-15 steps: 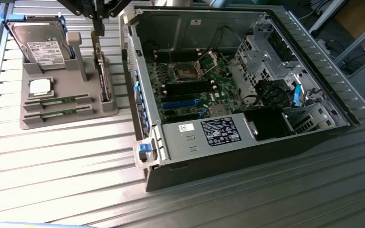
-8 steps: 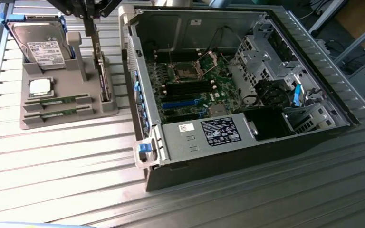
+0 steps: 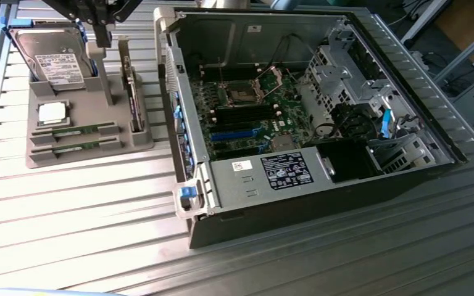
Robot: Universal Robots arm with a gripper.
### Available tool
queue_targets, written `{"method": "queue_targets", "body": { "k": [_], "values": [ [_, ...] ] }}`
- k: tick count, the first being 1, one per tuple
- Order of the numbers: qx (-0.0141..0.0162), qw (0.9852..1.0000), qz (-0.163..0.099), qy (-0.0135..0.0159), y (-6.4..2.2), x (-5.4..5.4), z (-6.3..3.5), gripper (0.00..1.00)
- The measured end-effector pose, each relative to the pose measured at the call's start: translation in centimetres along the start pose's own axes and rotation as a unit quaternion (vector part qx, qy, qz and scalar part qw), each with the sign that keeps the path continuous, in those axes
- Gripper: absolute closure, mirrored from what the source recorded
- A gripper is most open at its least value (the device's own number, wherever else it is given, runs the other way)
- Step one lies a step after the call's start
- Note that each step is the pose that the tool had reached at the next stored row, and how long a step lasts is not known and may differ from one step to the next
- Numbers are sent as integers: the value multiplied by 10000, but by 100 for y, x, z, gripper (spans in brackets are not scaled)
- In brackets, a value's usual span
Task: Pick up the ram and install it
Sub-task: 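Reach for the ram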
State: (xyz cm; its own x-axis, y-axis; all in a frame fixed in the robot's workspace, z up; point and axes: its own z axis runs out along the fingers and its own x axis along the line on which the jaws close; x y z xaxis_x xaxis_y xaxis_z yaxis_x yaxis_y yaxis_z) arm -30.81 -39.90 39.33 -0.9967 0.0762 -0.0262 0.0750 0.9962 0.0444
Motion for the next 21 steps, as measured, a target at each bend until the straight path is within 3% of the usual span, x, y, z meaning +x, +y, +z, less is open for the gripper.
{"method": "queue_targets", "body": {
  "k": [8,21],
  "values": [
    [-1,10000,0,-3,-15,204,-6,90],
    [-1,10000,-1,-3,-28,372,-11,90]
  ]
}}
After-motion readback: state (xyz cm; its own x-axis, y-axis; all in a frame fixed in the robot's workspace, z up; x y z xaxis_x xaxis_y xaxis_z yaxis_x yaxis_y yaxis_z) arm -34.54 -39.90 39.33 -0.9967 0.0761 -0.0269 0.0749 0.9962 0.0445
